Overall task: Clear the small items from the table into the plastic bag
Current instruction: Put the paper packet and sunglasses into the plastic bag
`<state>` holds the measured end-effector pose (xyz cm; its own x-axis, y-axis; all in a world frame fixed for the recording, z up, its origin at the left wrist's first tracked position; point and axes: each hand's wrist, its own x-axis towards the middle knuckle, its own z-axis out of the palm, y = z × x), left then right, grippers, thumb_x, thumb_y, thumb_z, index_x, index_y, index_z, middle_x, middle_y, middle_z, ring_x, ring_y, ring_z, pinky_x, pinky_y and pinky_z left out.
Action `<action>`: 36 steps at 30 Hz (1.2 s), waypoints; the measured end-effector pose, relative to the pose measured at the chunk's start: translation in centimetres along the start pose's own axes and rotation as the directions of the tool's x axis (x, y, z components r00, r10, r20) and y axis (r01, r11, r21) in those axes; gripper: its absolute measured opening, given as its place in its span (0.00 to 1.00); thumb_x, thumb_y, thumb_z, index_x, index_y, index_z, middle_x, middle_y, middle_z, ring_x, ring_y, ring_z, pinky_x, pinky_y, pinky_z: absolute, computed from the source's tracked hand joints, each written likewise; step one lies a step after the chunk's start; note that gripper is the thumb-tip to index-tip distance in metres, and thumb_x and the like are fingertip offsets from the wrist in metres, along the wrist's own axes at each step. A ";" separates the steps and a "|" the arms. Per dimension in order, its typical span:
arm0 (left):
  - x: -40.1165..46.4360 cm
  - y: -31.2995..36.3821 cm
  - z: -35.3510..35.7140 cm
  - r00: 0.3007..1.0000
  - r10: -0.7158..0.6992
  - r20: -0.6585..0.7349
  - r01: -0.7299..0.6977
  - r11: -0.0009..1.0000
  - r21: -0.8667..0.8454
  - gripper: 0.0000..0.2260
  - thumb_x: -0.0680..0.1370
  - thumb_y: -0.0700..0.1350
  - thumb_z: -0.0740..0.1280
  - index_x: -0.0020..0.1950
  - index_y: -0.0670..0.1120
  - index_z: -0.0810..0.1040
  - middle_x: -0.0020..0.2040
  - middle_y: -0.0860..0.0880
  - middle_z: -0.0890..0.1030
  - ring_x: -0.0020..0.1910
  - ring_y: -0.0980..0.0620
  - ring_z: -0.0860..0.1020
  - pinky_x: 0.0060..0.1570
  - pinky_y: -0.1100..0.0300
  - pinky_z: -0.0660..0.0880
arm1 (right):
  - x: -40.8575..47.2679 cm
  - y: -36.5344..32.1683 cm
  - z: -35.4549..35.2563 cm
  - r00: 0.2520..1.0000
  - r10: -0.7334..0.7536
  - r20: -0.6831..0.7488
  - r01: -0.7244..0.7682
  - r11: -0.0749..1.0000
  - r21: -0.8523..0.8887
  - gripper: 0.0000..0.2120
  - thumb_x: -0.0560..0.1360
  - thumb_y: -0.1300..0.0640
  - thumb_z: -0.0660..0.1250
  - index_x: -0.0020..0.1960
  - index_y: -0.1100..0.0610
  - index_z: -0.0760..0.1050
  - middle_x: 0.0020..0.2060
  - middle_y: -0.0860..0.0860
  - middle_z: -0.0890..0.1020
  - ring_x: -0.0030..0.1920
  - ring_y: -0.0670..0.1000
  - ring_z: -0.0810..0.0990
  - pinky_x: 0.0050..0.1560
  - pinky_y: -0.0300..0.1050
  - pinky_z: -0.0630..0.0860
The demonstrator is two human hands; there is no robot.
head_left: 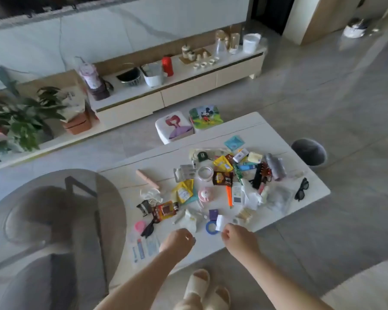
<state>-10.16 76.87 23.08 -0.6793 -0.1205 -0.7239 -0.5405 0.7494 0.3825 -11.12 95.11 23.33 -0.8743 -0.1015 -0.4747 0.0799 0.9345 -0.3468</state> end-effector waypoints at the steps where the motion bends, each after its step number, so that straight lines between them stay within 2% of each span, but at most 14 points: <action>1: -0.4 -1.5 -0.2 0.999 -0.028 -0.016 0.028 1.000 -0.001 0.11 0.76 0.50 0.63 0.54 0.50 0.80 0.56 0.50 0.80 0.54 0.49 0.79 0.52 0.59 0.76 | 0.2 -0.9 0.5 1.000 -0.008 0.018 0.008 1.000 -0.010 0.11 0.79 0.53 0.55 0.41 0.53 0.70 0.44 0.52 0.80 0.50 0.55 0.79 0.43 0.42 0.65; 5: -0.9 -6.9 -0.6 0.991 -0.131 -0.042 0.127 0.988 -0.085 0.11 0.76 0.51 0.61 0.54 0.52 0.79 0.54 0.52 0.81 0.51 0.51 0.79 0.50 0.61 0.74 | 1.6 -4.5 3.1 0.992 -0.061 0.113 0.065 0.997 -0.033 0.10 0.78 0.54 0.55 0.39 0.52 0.66 0.36 0.48 0.74 0.44 0.56 0.76 0.42 0.43 0.65; 7: -0.6 -9.6 -1.0 0.981 -0.187 -0.043 0.181 0.975 -0.130 0.11 0.75 0.50 0.61 0.54 0.51 0.79 0.53 0.51 0.82 0.48 0.50 0.80 0.48 0.61 0.75 | 2.4 -6.3 4.8 0.987 -0.081 0.142 0.092 0.993 -0.068 0.08 0.78 0.54 0.55 0.44 0.53 0.70 0.41 0.50 0.77 0.46 0.56 0.77 0.44 0.44 0.68; 10: 0.2 -13.5 -1.6 0.965 -0.259 -0.034 0.247 0.947 -0.204 0.10 0.75 0.49 0.60 0.51 0.51 0.79 0.50 0.49 0.82 0.49 0.48 0.81 0.48 0.59 0.77 | 3.6 -9.2 7.6 0.979 -0.077 0.186 0.097 0.991 -0.097 0.11 0.78 0.55 0.55 0.54 0.55 0.75 0.51 0.52 0.81 0.52 0.55 0.78 0.47 0.43 0.70; 12: 0.8 -15.7 -2.3 0.960 -0.279 -0.032 0.261 0.930 -0.258 0.09 0.76 0.49 0.61 0.51 0.50 0.78 0.50 0.49 0.81 0.48 0.49 0.81 0.49 0.58 0.78 | 4.3 -11.1 9.6 0.972 -0.065 0.228 0.087 0.993 -0.086 0.11 0.79 0.54 0.55 0.53 0.55 0.74 0.51 0.52 0.81 0.51 0.55 0.78 0.44 0.42 0.67; 14: 1.9 -17.9 -2.9 0.956 -0.293 -0.014 0.277 0.918 -0.285 0.11 0.77 0.49 0.61 0.56 0.49 0.78 0.53 0.49 0.80 0.50 0.49 0.80 0.50 0.59 0.77 | 5.1 -12.7 11.9 0.970 -0.045 0.240 0.064 0.995 -0.070 0.09 0.79 0.53 0.56 0.50 0.55 0.73 0.49 0.51 0.80 0.48 0.54 0.77 0.43 0.41 0.67; 17: 4.3 -21.1 -3.6 0.948 -0.318 -0.020 0.296 0.901 -0.317 0.13 0.78 0.50 0.60 0.60 0.49 0.77 0.58 0.49 0.80 0.53 0.50 0.79 0.49 0.60 0.75 | 6.4 -14.6 15.2 0.969 -0.020 0.246 0.034 0.998 -0.055 0.10 0.79 0.52 0.57 0.52 0.56 0.74 0.46 0.50 0.79 0.43 0.51 0.75 0.43 0.41 0.69; 21: 8.7 -24.1 -4.4 0.953 -0.303 -0.022 0.278 0.900 -0.334 0.14 0.78 0.50 0.59 0.62 0.50 0.76 0.59 0.49 0.79 0.51 0.49 0.77 0.47 0.61 0.74 | 8.8 -16.8 19.4 0.973 0.009 0.231 -0.002 1.000 -0.031 0.09 0.78 0.52 0.58 0.49 0.56 0.74 0.42 0.48 0.77 0.42 0.49 0.74 0.40 0.40 0.69; 24: 12.4 -25.6 -4.3 0.962 -0.270 -0.029 0.246 0.913 -0.327 0.15 0.79 0.49 0.58 0.65 0.50 0.74 0.60 0.48 0.78 0.56 0.48 0.77 0.51 0.59 0.74 | 11.1 -17.9 22.3 0.975 0.013 0.221 -0.005 0.999 -0.037 0.10 0.78 0.51 0.59 0.49 0.56 0.75 0.42 0.49 0.77 0.41 0.49 0.75 0.37 0.40 0.68; 28: 17.2 -27.4 -2.6 0.968 -0.251 -0.012 0.232 0.912 -0.339 0.16 0.80 0.48 0.58 0.67 0.48 0.72 0.62 0.46 0.78 0.60 0.47 0.76 0.56 0.58 0.73 | 14.6 -18.2 26.1 0.971 -0.033 0.235 0.050 0.996 -0.068 0.09 0.78 0.52 0.59 0.50 0.57 0.74 0.44 0.50 0.77 0.44 0.51 0.76 0.41 0.42 0.71; 31: 20.9 -28.3 -1.2 0.977 -0.209 -0.031 0.185 0.917 -0.352 0.18 0.80 0.46 0.57 0.71 0.49 0.69 0.66 0.46 0.75 0.63 0.47 0.74 0.59 0.57 0.72 | 17.2 -17.9 28.9 0.965 -0.050 0.257 0.073 0.994 -0.081 0.11 0.79 0.52 0.58 0.56 0.56 0.73 0.51 0.51 0.78 0.51 0.52 0.77 0.45 0.43 0.72; 34: 24.0 -29.2 0.0 0.985 -0.162 -0.065 0.133 0.937 -0.323 0.19 0.81 0.43 0.56 0.72 0.46 0.67 0.69 0.46 0.71 0.67 0.47 0.69 0.64 0.59 0.67 | 19.2 -17.4 31.8 0.965 -0.066 0.254 0.091 0.992 -0.089 0.12 0.79 0.52 0.58 0.60 0.55 0.72 0.56 0.52 0.77 0.55 0.53 0.76 0.50 0.46 0.75; 36: 25.5 -29.9 1.2 0.980 -0.190 -0.058 0.163 0.935 -0.316 0.18 0.80 0.42 0.56 0.70 0.45 0.67 0.68 0.45 0.69 0.68 0.45 0.66 0.66 0.56 0.65 | 20.1 -17.2 33.5 0.958 -0.100 0.268 0.130 0.987 -0.098 0.15 0.79 0.53 0.58 0.64 0.55 0.70 0.59 0.52 0.76 0.59 0.53 0.74 0.54 0.47 0.76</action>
<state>-10.67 52.18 -7.54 -0.5918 -0.2987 -0.7487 -0.7725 0.4755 0.4209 -14.05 65.61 -7.32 -0.7177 -0.2816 -0.6369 -0.0814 0.9422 -0.3249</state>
